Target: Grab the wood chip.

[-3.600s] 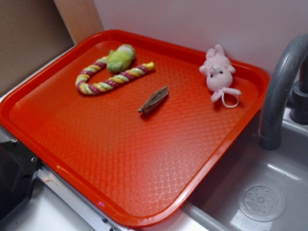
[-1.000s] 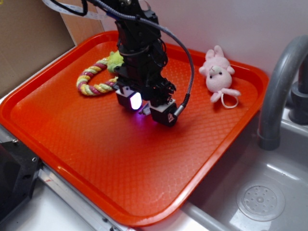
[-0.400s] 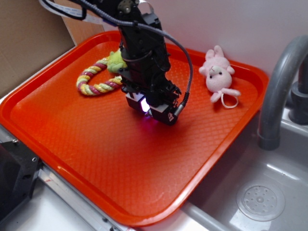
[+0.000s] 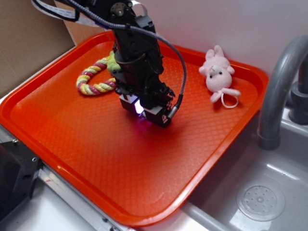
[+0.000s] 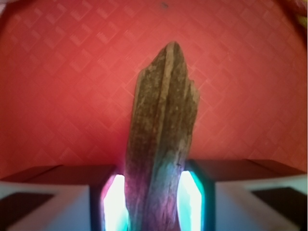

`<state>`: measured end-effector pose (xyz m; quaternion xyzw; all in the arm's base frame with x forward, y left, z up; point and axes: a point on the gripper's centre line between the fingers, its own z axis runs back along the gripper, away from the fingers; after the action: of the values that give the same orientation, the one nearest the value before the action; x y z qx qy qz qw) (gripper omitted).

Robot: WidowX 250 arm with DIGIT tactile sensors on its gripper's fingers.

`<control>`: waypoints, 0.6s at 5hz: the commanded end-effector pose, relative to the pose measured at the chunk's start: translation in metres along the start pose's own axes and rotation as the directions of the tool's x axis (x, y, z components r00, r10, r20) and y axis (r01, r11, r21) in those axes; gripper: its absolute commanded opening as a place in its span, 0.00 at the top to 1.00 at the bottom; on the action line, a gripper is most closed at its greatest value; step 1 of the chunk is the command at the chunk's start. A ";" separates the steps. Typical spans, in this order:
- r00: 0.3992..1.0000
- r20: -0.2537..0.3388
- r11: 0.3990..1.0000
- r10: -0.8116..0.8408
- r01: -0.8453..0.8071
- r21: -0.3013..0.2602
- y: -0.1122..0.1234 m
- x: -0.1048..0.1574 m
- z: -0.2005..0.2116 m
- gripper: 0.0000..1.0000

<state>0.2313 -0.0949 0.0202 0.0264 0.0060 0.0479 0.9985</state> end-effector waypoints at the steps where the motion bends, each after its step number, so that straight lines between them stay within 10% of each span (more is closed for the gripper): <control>1: 0.991 -0.035 0.991 -0.131 0.129 -0.040 0.024 -0.016 0.051 1.00; 2: 0.943 -0.081 0.940 -0.323 0.311 -0.139 0.044 -0.034 0.099 1.00; 3: 0.953 -0.046 0.949 -0.300 0.293 -0.114 0.055 -0.052 0.134 1.00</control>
<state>0.1701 -0.0561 0.1504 -0.0238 0.0623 -0.1094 0.9918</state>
